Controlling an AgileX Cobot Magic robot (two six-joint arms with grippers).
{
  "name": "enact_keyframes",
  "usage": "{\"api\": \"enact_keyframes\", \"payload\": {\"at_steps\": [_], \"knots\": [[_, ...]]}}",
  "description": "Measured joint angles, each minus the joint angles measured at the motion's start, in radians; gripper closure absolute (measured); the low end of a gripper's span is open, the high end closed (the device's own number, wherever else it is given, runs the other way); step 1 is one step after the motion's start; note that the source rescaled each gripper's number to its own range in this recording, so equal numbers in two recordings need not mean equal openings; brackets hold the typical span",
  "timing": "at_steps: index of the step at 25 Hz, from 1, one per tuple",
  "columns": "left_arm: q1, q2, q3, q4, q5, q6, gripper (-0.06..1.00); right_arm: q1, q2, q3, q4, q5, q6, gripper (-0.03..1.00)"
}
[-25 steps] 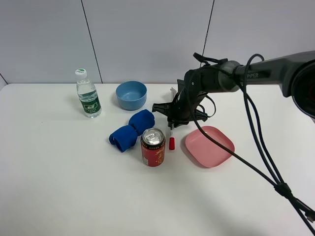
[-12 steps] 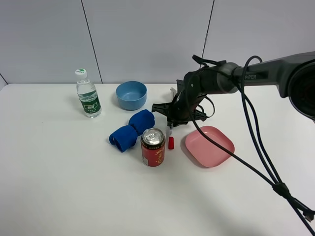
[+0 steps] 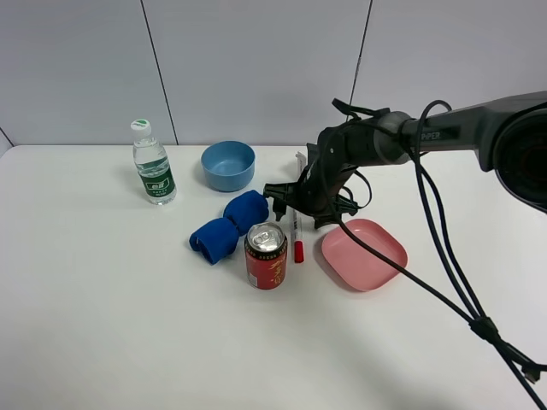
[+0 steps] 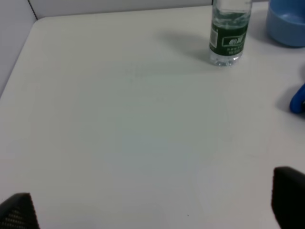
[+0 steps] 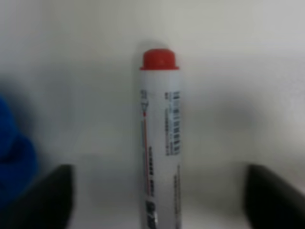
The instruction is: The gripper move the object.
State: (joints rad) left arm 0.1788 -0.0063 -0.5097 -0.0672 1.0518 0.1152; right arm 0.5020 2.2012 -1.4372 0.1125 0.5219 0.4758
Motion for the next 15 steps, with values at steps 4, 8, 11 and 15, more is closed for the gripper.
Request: {"api": "enact_keyframes", "payload": {"at_steps": [4,8,11,15], "knots": [[0.000,0.000,0.000,0.000,0.000,0.000,-0.06,0.002,-0.008,0.000,0.007,0.001,0.000,0.01],[0.000,0.000,0.000,0.000,0.000,0.000,-0.06,0.002,-0.050,0.000,0.003,0.037,-0.036,-0.01],[0.000,0.000,0.000,0.000,0.000,0.000,-0.06,0.002,-0.144,0.000,-0.018,0.090,-0.065,-0.02],[0.000,0.000,0.000,0.000,0.000,0.000,-0.06,0.002,-0.317,0.000,-0.046,0.187,-0.080,-0.02]]}}
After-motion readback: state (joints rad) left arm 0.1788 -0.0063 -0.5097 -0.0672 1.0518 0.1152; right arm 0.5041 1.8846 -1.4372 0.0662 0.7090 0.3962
